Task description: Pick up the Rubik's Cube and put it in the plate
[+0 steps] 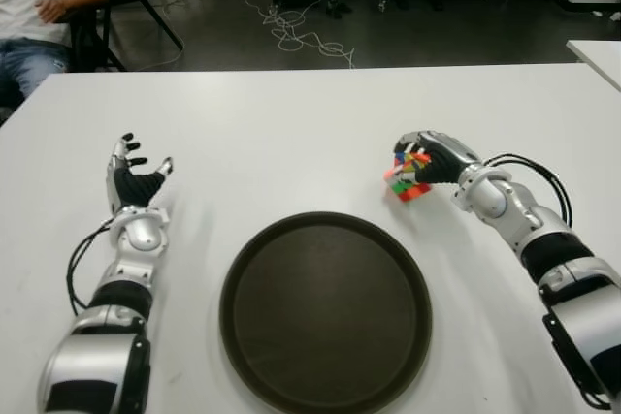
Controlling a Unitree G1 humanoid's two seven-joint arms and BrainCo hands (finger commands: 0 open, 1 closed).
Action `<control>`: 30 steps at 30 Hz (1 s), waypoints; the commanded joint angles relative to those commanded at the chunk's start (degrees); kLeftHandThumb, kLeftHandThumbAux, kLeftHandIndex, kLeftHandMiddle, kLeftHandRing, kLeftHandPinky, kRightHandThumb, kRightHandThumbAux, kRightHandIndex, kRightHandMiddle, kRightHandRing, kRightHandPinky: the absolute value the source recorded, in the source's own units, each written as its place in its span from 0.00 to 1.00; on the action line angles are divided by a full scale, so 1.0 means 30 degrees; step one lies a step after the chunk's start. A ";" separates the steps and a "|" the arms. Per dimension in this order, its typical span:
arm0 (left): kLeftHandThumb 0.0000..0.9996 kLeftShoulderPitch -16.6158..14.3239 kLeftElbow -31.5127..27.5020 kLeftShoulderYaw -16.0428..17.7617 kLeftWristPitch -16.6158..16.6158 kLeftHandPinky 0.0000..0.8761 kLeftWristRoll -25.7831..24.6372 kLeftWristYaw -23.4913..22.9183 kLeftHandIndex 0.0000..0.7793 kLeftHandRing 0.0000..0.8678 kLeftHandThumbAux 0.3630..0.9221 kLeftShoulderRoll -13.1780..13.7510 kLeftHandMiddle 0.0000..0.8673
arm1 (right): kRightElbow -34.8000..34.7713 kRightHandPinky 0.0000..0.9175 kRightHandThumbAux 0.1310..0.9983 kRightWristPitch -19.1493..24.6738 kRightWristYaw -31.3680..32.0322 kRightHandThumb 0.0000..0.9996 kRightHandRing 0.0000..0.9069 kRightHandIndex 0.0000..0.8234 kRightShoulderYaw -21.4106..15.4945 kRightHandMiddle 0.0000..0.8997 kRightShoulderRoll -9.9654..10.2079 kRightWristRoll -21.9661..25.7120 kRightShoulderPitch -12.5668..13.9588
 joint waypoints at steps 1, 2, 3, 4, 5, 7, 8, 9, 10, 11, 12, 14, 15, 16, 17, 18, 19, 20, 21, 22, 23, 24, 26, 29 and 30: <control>0.19 0.0003 0.0008 -0.0005 -0.0022 0.43 0.0018 0.0004 0.17 0.30 0.72 0.0007 0.24 | -0.0111 0.83 0.68 0.0164 0.0041 0.69 0.86 0.53 -0.0127 0.87 0.0063 0.0170 0.0058; 0.19 0.0005 0.0014 -0.0007 -0.0036 0.45 0.0029 0.0005 0.17 0.32 0.72 0.0012 0.25 | -0.0198 0.83 0.68 0.0279 0.0072 0.69 0.86 0.53 -0.0215 0.87 0.0105 0.0288 0.0102; 0.19 0.0005 0.0018 -0.0009 -0.0046 0.46 0.0036 0.0006 0.17 0.33 0.72 0.0015 0.26 | -0.0274 0.83 0.68 0.0369 0.0101 0.69 0.86 0.53 -0.0281 0.88 0.0134 0.0363 0.0139; 0.18 0.0006 0.0021 -0.0009 -0.0052 0.47 0.0040 0.0007 0.17 0.34 0.73 0.0016 0.26 | -0.0337 0.84 0.68 0.0434 0.0124 0.70 0.86 0.53 -0.0323 0.88 0.0150 0.0398 0.0168; 0.18 0.0009 0.0023 -0.0021 -0.0058 0.47 0.0062 0.0029 0.17 0.34 0.73 0.0020 0.27 | -0.0387 0.84 0.68 0.0502 0.0171 0.70 0.87 0.53 -0.0433 0.88 0.0201 0.0531 0.0205; 0.17 0.0012 0.0034 -0.0069 -0.0032 0.47 0.0146 0.0134 0.16 0.34 0.72 0.0033 0.27 | -0.0553 0.84 0.68 0.0690 0.0306 0.70 0.87 0.53 -0.0694 0.88 0.0315 0.0863 0.0303; 0.16 0.0012 0.0036 -0.0099 0.0015 0.46 0.0200 0.0207 0.16 0.34 0.71 0.0037 0.27 | -0.0664 0.85 0.68 0.0814 0.0352 0.70 0.87 0.53 -0.0783 0.89 0.0350 0.0970 0.0345; 0.16 0.0011 0.0038 -0.0116 0.0048 0.47 0.0235 0.0252 0.16 0.34 0.71 0.0039 0.27 | -0.0760 0.85 0.68 0.0907 0.0383 0.70 0.88 0.53 -0.0826 0.89 0.0363 0.1015 0.0377; 0.16 0.0008 0.0043 -0.0133 0.0081 0.47 0.0270 0.0299 0.16 0.34 0.71 0.0043 0.27 | -0.0820 0.86 0.68 0.0981 0.0372 0.70 0.88 0.53 -0.0839 0.89 0.0368 0.1022 0.0399; 0.16 0.0006 0.0048 -0.0144 0.0100 0.48 0.0292 0.0330 0.16 0.34 0.70 0.0045 0.26 | -0.0877 0.86 0.68 0.1042 0.0367 0.70 0.88 0.53 -0.0846 0.89 0.0369 0.1027 0.0421; 0.15 0.0004 0.0052 -0.0150 0.0106 0.48 0.0300 0.0345 0.15 0.34 0.70 0.0047 0.26 | -0.0924 0.86 0.68 0.1085 0.0369 0.70 0.88 0.53 -0.0851 0.89 0.0369 0.1026 0.0442; 0.16 -0.0004 0.0068 -0.0180 0.0116 0.48 0.0340 0.0406 0.15 0.34 0.70 0.0057 0.26 | -0.1003 0.86 0.68 0.1152 0.0379 0.70 0.88 0.53 -0.0885 0.89 0.0379 0.1043 0.0473; 0.16 -0.0008 0.0076 -0.0199 0.0118 0.48 0.0369 0.0453 0.16 0.34 0.70 0.0061 0.26 | -0.1034 0.86 0.68 0.1178 0.0400 0.70 0.88 0.53 -0.0912 0.89 0.0386 0.1064 0.0485; 0.16 -0.0006 0.0064 -0.0216 0.0129 0.49 0.0391 0.0491 0.16 0.34 0.72 0.0060 0.26 | -0.1069 0.86 0.68 0.1204 0.0438 0.70 0.88 0.53 -0.0954 0.89 0.0395 0.1103 0.0502; 0.15 -0.0004 0.0054 -0.0227 0.0137 0.51 0.0403 0.0513 0.16 0.35 0.73 0.0057 0.26 | -0.1099 0.86 0.68 0.1225 0.0468 0.70 0.88 0.53 -0.0984 0.89 0.0402 0.1127 0.0516; 0.15 0.0003 0.0032 -0.0220 0.0139 0.52 0.0386 0.0507 0.16 0.36 0.74 0.0045 0.26 | -0.1137 0.86 0.68 0.1246 0.0548 0.70 0.88 0.53 -0.1036 0.89 0.0409 0.1188 0.0534; 0.15 0.0008 0.0017 -0.0213 0.0140 0.52 0.0370 0.0498 0.16 0.36 0.74 0.0037 0.26 | -0.1173 0.86 0.68 0.1266 0.0607 0.70 0.88 0.53 -0.1073 0.89 0.0413 0.1227 0.0549; 0.15 0.0010 0.0010 -0.0206 0.0138 0.53 0.0360 0.0491 0.16 0.36 0.75 0.0031 0.25 | -0.1204 0.86 0.68 0.1284 0.0650 0.70 0.88 0.53 -0.1099 0.89 0.0415 0.1248 0.0562; 0.15 0.0016 -0.0003 -0.0195 0.0121 0.53 0.0341 0.0464 0.16 0.36 0.75 0.0027 0.25 | -0.1238 0.86 0.68 0.1305 0.0764 0.70 0.88 0.53 -0.1170 0.89 0.0428 0.1342 0.0581; 0.15 0.0020 -0.0010 -0.0189 0.0109 0.52 0.0331 0.0447 0.16 0.36 0.75 0.0025 0.26 | -0.1268 0.86 0.68 0.1323 0.0844 0.70 0.88 0.53 -0.1223 0.89 0.0438 0.1402 0.0597; 0.15 0.0022 -0.0015 -0.0186 0.0101 0.51 0.0323 0.0436 0.16 0.36 0.75 0.0025 0.26 | -0.1296 0.86 0.68 0.1339 0.0905 0.70 0.88 0.53 -0.1262 0.88 0.0445 0.1444 0.0611; 0.16 0.0023 -0.0017 -0.0184 0.0097 0.51 0.0319 0.0430 0.16 0.35 0.75 0.0024 0.26 | -0.1322 0.86 0.68 0.1352 0.0947 0.70 0.88 0.53 -0.1288 0.88 0.0448 0.1465 0.0623; 0.16 0.0024 -0.0030 -0.0212 0.0139 0.50 0.0345 0.0408 0.16 0.35 0.74 0.0036 0.26 | -0.1361 0.86 0.68 0.1348 0.1101 0.70 0.88 0.53 -0.1388 0.88 0.0465 0.1600 0.0644; 0.13 0.0022 -0.0036 -0.0253 0.0190 0.48 0.0388 0.0394 0.16 0.34 0.74 0.0053 0.26 | -0.1392 0.86 0.68 0.1353 0.1258 0.71 0.88 0.53 -0.1484 0.88 0.0487 0.1743 0.0656; 0.13 0.0019 -0.0055 -0.0255 0.0242 0.48 0.0380 0.0369 0.16 0.34 0.74 0.0051 0.26 | -0.1418 0.86 0.68 0.1363 0.1301 0.71 0.88 0.53 -0.1506 0.88 0.0496 0.1781 0.0661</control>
